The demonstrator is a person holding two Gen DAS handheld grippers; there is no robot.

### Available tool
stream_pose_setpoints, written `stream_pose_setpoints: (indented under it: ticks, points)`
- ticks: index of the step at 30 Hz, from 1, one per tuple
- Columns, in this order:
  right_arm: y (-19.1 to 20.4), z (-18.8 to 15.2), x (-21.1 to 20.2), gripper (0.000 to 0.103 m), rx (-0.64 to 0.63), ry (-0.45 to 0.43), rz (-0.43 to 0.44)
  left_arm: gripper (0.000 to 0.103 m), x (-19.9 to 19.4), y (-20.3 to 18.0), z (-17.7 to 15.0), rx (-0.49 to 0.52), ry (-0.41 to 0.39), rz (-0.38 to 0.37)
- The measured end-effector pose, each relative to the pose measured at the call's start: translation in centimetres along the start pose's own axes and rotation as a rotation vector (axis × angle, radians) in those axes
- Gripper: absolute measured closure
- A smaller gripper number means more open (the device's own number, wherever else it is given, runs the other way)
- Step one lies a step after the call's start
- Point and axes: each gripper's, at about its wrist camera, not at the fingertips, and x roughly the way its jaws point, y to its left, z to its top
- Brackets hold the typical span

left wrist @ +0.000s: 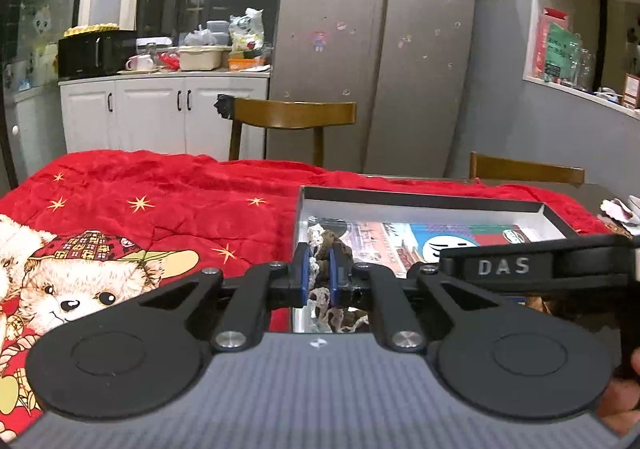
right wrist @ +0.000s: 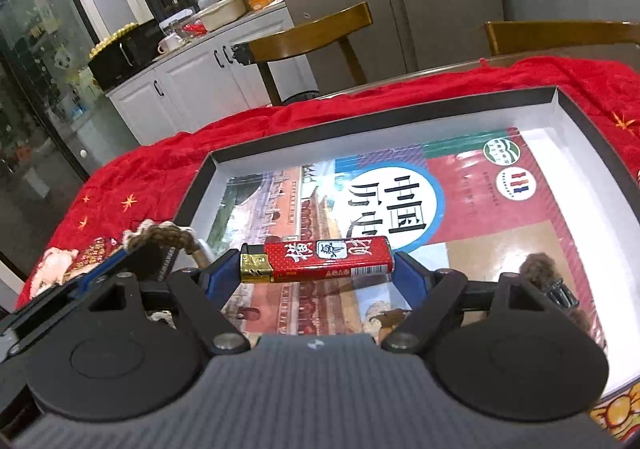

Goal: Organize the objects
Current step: 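Lower both items into the box and open both grippers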

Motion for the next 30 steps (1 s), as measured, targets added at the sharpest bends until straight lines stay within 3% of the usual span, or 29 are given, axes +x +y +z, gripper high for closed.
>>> stream_pose_setpoints:
  ticks: [30]
  points:
    - [-0.4, 0.0, 0.0, 0.018, 0.022, 0.006, 0.080, 0.088, 1.9, 1.5, 0.5, -0.074, 0.114, -0.041]
